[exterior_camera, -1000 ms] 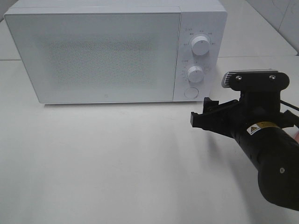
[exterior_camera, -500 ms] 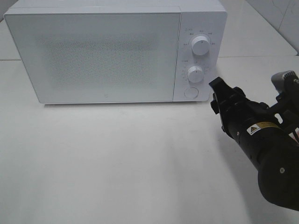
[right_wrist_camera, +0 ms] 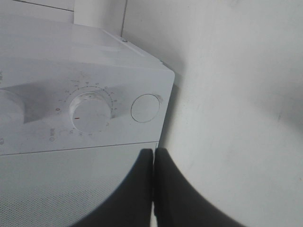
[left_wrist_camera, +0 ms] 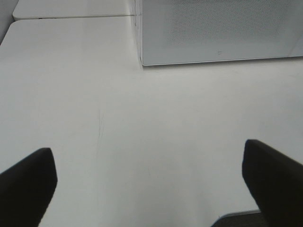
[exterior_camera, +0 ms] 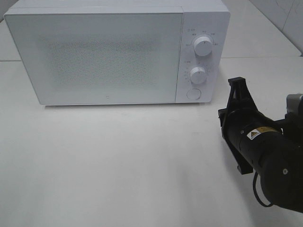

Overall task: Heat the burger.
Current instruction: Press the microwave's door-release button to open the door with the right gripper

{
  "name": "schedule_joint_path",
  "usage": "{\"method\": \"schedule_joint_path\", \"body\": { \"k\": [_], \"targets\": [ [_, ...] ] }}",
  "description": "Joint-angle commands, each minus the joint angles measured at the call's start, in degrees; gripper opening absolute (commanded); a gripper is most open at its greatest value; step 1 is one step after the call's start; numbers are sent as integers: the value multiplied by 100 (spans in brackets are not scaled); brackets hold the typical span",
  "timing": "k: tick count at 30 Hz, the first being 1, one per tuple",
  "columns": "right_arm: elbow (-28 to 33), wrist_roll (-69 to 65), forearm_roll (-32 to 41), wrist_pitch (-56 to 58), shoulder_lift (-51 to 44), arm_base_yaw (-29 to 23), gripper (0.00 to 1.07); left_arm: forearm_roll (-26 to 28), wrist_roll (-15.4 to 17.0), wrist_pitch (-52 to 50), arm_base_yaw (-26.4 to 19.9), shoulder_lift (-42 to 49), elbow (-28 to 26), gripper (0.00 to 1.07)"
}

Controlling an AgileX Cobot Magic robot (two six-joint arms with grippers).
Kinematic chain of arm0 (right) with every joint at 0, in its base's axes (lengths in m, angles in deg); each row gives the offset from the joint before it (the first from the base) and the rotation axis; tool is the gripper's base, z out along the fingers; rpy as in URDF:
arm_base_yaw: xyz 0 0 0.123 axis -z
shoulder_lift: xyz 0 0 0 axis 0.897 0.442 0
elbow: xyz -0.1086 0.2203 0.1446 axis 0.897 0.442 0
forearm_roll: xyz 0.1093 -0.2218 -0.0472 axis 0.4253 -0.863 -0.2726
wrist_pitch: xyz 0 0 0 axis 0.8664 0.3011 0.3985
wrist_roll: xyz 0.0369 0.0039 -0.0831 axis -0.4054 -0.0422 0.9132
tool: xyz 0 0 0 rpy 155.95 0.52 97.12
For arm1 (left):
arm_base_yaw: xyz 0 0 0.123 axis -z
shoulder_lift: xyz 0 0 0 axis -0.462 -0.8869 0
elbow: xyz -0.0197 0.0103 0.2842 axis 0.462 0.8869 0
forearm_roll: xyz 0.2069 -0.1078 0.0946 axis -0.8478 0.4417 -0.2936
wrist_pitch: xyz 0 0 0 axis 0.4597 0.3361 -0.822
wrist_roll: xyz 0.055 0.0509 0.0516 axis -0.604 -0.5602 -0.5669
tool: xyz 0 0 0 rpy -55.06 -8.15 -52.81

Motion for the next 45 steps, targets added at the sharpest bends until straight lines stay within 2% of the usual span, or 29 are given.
{"method": "schedule_joint_path", "body": {
  "k": [1,6,7,12,18,30,45],
  "targets": [
    [-80,-401,-120,80,40,-11,0,52,6,-69,6,97,0,100],
    [-241,-831,-848,74,332,143,0,52,6,-69,6,97,0,100],
    [-321,-1123,-1266,74,470,332,0,52,6,-69,6,97,0,100],
    [-498,-1461,-1919,74,710,653,0,52,6,-69,6,97,0,100],
    [-705,-1547,-2166,86,917,922,0,52,6,-69,6,97,0,100],
    [-1507,-1725,-2641,292,1518,1473,0,52,6,-69,6,97,0,100],
    [-2246,-1914,-2578,539,2217,1524,0,52,6,-69,6,97,0,100]
  ]
}}
